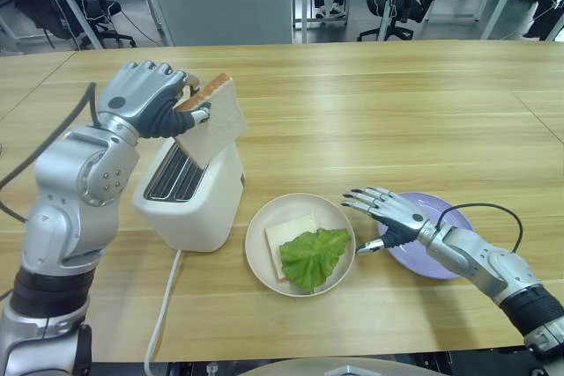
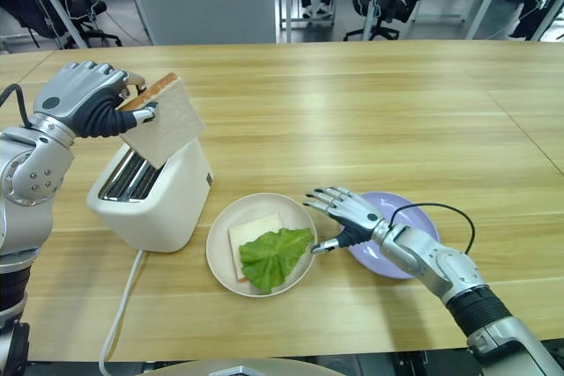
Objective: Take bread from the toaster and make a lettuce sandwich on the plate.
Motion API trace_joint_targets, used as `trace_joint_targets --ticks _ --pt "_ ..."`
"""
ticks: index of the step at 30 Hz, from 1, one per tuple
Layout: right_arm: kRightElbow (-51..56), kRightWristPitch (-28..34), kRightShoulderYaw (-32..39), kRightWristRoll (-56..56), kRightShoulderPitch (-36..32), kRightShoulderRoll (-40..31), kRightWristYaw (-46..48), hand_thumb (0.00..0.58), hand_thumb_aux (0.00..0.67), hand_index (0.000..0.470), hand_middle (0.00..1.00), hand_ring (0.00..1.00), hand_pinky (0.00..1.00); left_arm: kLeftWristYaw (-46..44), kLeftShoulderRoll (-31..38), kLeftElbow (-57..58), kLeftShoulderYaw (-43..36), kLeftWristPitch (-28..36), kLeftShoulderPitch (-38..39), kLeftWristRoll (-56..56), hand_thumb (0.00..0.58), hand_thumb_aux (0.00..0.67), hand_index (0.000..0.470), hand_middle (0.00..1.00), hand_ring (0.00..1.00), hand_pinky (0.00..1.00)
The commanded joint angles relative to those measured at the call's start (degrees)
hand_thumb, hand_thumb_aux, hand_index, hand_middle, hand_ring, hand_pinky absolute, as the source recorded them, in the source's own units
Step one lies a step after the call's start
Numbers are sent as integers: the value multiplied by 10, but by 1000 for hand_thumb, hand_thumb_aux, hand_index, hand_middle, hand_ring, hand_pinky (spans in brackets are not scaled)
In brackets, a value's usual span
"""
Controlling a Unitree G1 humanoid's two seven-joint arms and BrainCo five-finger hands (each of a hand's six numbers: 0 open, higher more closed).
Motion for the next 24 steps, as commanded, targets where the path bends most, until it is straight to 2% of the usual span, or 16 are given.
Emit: trace_joint_targets --ticks 1,10,17,24 --pt "-33 3 -49 30 30 -22 2 0 0 0 0 0 0 -26 -32 -22 -29 -1 -3 -45 580 670 460 1000 1000 1000" --pt "-77 -18 -138 97 85 -11 -30 0 0 0 0 0 0 -96 -135 -37 -110 48 30 -166 580 670 460 1000 1000 1000" --pt "-113 -57 -164 112 115 5 -47 0 0 0 0 0 0 -140 -196 80 -177 51 36 -254 580 670 460 1000 1000 1000" --pt "-155 -127 -125 112 148 13 -6 0 0 0 0 0 0 -170 -214 237 -239 10 7 -264 580 670 460 1000 1000 1000"
